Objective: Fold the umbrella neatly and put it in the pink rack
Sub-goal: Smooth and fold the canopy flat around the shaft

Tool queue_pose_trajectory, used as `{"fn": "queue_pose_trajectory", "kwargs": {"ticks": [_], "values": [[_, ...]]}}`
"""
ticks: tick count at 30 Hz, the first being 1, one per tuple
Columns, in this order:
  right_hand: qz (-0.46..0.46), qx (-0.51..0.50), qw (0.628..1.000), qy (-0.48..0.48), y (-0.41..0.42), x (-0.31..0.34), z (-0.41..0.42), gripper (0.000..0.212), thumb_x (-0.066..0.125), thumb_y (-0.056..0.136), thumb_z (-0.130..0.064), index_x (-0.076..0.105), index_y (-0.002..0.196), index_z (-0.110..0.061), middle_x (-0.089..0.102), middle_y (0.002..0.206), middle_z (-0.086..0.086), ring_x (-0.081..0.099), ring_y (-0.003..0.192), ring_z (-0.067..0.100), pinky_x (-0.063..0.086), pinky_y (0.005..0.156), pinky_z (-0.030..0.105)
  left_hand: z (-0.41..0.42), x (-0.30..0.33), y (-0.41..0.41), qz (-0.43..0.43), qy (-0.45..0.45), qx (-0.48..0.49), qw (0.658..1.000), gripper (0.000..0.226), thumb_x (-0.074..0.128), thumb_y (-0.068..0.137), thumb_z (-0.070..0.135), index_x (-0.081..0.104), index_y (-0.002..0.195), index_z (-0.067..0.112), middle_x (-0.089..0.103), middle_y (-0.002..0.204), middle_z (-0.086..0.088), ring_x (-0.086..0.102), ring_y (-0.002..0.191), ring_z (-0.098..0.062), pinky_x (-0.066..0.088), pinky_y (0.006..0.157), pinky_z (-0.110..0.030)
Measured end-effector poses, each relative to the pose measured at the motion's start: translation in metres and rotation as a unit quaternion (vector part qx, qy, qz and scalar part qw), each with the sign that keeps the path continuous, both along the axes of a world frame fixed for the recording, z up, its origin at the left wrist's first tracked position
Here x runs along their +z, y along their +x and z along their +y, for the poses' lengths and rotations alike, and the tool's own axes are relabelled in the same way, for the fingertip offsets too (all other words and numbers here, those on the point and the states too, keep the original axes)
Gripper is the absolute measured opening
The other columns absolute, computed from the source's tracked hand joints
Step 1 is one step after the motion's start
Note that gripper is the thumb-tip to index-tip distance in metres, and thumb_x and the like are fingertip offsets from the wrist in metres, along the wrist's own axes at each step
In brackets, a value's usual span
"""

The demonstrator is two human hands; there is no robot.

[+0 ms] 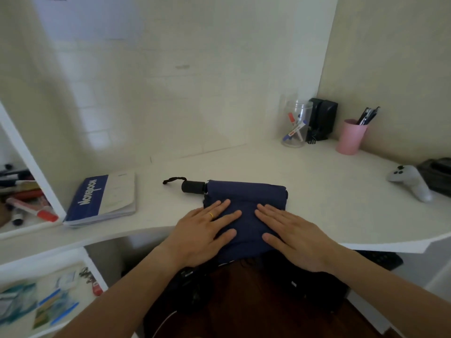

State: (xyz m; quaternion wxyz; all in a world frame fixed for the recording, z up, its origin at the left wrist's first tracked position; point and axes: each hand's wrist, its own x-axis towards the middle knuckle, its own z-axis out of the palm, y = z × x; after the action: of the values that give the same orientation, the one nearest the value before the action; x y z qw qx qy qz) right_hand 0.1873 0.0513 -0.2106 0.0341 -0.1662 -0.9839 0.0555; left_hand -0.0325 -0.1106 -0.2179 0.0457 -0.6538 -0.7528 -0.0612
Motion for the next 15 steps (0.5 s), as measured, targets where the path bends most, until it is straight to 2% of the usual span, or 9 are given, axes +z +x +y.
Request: {"fn": "queue_pose_trajectory", "kwargs": {"ticks": [2,5,7,9,11,13,14,15], "values": [[0.026,-0.014,0.999,-0.019,0.003,0.009,-0.002,0.068,0.013,0.097,-0.062,0.023,0.159,-0.036,0.015,0.164,-0.023,0.012,0.151,-0.004,0.012,0.123,0.019,0.002,0.006,0.002,0.004,0.027,0.007,1.000,0.054,0.016,0.104,0.061,0.028,0.155,0.049,0.023,0.168,0.013,0.024,0.153,-0.008,0.023,0.122,-0.032],[0.072,-0.025,0.997,0.005,-0.009,0.019,-0.003,0.050,0.029,0.104,-0.053,0.056,0.141,-0.034,0.049,0.149,-0.019,0.044,0.137,0.006,0.039,0.111,0.028,0.007,0.009,0.007,0.063,0.076,0.010,0.995,0.057,0.014,0.105,0.055,0.040,0.153,0.037,0.055,0.143,0.010,0.052,0.124,-0.014,0.039,0.107,-0.032],[0.089,-0.017,0.995,0.039,-0.017,0.023,-0.003,0.042,0.034,0.104,-0.047,0.066,0.125,-0.030,0.062,0.132,-0.014,0.055,0.121,0.012,0.049,0.098,0.033,0.012,0.008,0.011,0.129,0.091,0.004,0.987,0.059,0.019,0.107,0.052,0.045,0.152,0.025,0.061,0.128,0.001,0.055,0.111,-0.021,0.042,0.105,-0.036],[0.080,-0.009,0.995,0.050,-0.020,0.026,-0.005,0.039,0.037,0.102,-0.047,0.068,0.118,-0.028,0.064,0.121,-0.011,0.057,0.113,0.013,0.051,0.091,0.035,0.015,0.007,0.013,0.163,0.093,-0.009,0.982,0.058,0.027,0.106,0.049,0.056,0.144,0.017,0.063,0.124,-0.007,0.057,0.114,-0.026,0.038,0.114,-0.043],[0.057,-0.003,0.997,0.050,-0.022,0.032,-0.004,0.037,0.042,0.100,-0.048,0.069,0.115,-0.028,0.064,0.117,-0.010,0.058,0.110,0.014,0.052,0.090,0.037,0.016,0.010,0.016,0.150,0.084,-0.027,0.985,0.059,0.029,0.105,0.048,0.055,0.144,0.013,0.055,0.143,-0.010,0.049,0.135,-0.027,0.031,0.122,-0.045],[0.052,-0.012,0.998,0.034,-0.030,0.046,0.003,0.032,0.048,0.098,-0.047,0.072,0.107,-0.027,0.068,0.109,-0.009,0.062,0.105,0.016,0.052,0.089,0.038,0.014,0.009,0.015,0.081,0.056,-0.046,0.994,0.061,0.025,0.107,0.048,0.037,0.156,0.013,0.020,0.170,-0.002,0.015,0.156,-0.016,0.024,0.126,-0.037],[0.073,-0.025,0.997,0.029,-0.036,0.054,0.010,0.030,0.050,0.097,-0.045,0.073,0.104,-0.027,0.070,0.105,-0.008,0.063,0.102,0.017,0.052,0.088,0.038,0.013,0.008,0.013,0.044,0.037,-0.048,0.997,0.062,0.024,0.107,0.049,0.025,0.160,0.016,0.002,0.172,0.006,0.000,0.157,-0.008,0.020,0.127,-0.032],[0.104,-0.041,0.993,0.032,-0.044,0.061,0.021,0.028,0.052,0.097,-0.044,0.073,0.105,-0.027,0.071,0.105,-0.007,0.063,0.104,0.019,0.052,0.089,0.038,0.011,0.005,0.011,0.023,0.021,-0.048,0.998,0.063,0.022,0.108,0.049,0.016,0.163,0.020,-0.008,0.171,0.011,-0.009,0.155,-0.003,0.017,0.127,-0.029]]}}
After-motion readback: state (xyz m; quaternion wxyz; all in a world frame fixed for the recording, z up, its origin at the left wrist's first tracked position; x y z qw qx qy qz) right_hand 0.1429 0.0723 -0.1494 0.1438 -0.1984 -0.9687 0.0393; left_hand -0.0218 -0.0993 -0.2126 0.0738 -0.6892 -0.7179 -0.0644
